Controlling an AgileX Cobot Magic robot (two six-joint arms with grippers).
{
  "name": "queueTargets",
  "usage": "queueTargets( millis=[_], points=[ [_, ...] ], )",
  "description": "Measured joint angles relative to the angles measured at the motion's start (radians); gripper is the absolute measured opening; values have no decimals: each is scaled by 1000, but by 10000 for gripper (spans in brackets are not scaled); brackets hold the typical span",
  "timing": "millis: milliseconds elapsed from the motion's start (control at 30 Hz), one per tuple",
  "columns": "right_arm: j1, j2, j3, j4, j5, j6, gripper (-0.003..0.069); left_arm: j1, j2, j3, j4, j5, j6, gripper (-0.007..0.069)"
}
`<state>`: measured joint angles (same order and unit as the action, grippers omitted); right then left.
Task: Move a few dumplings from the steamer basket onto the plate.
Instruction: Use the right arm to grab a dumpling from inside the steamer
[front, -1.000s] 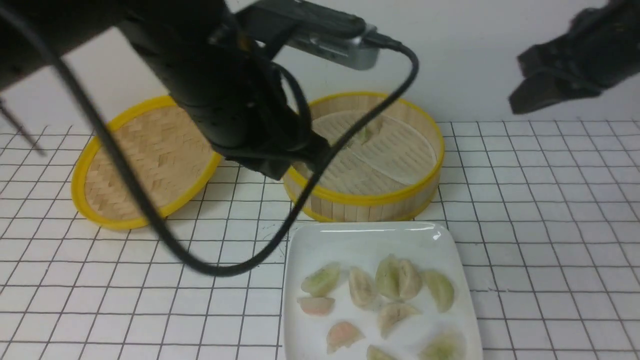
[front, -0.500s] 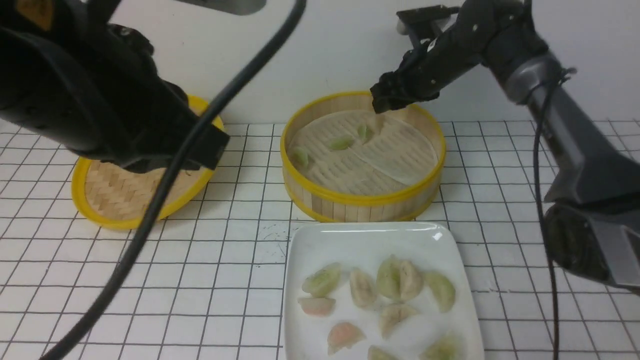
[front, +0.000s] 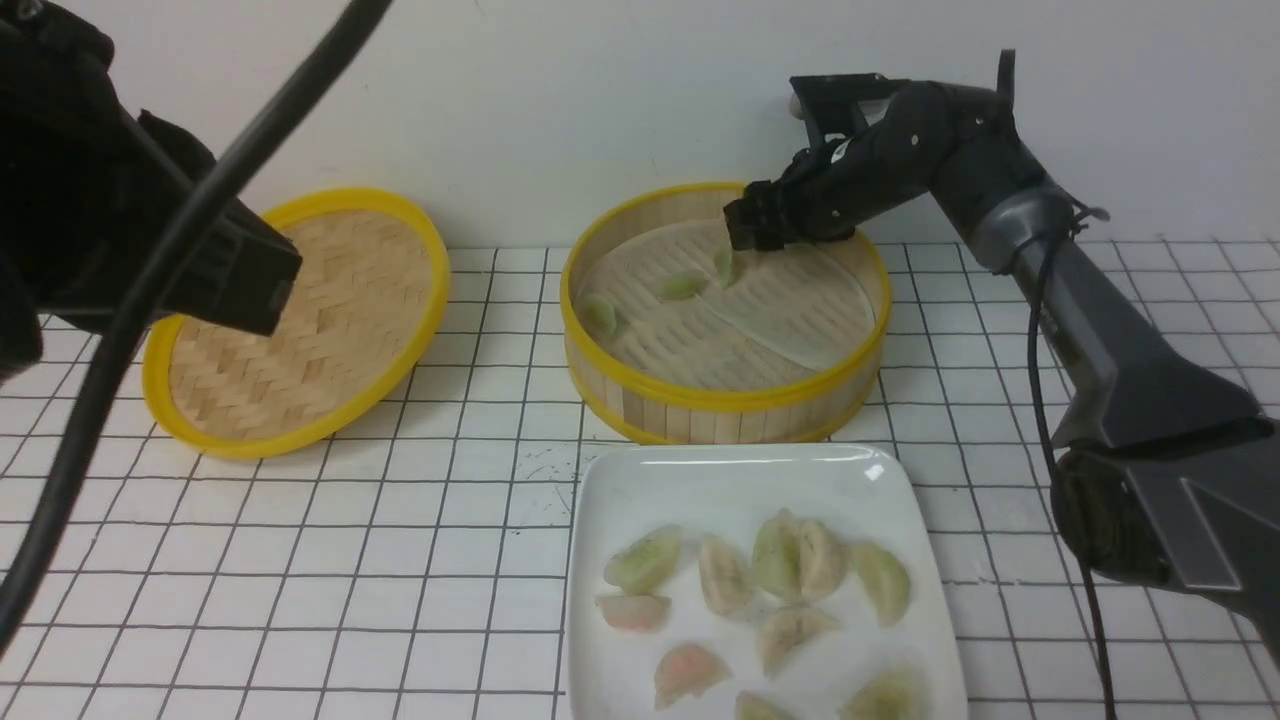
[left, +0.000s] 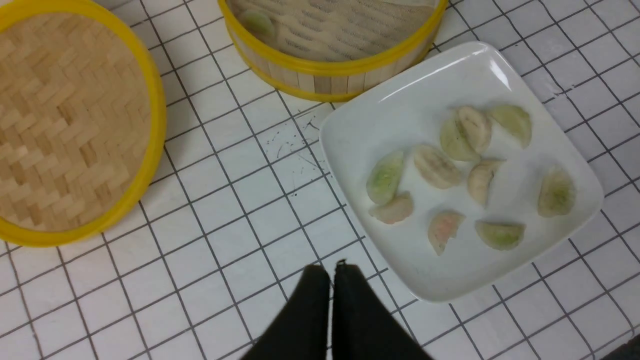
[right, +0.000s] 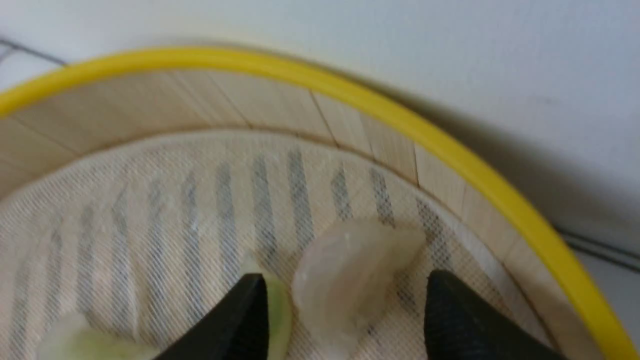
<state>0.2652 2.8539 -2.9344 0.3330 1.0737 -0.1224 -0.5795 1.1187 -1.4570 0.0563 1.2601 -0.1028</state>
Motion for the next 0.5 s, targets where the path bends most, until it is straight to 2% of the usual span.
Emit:
queueTargets(
  millis=[500],
  points=[
    [3,57,-8,5,-86,-27,375,0,0,0,23,0,0,-6]
  ],
)
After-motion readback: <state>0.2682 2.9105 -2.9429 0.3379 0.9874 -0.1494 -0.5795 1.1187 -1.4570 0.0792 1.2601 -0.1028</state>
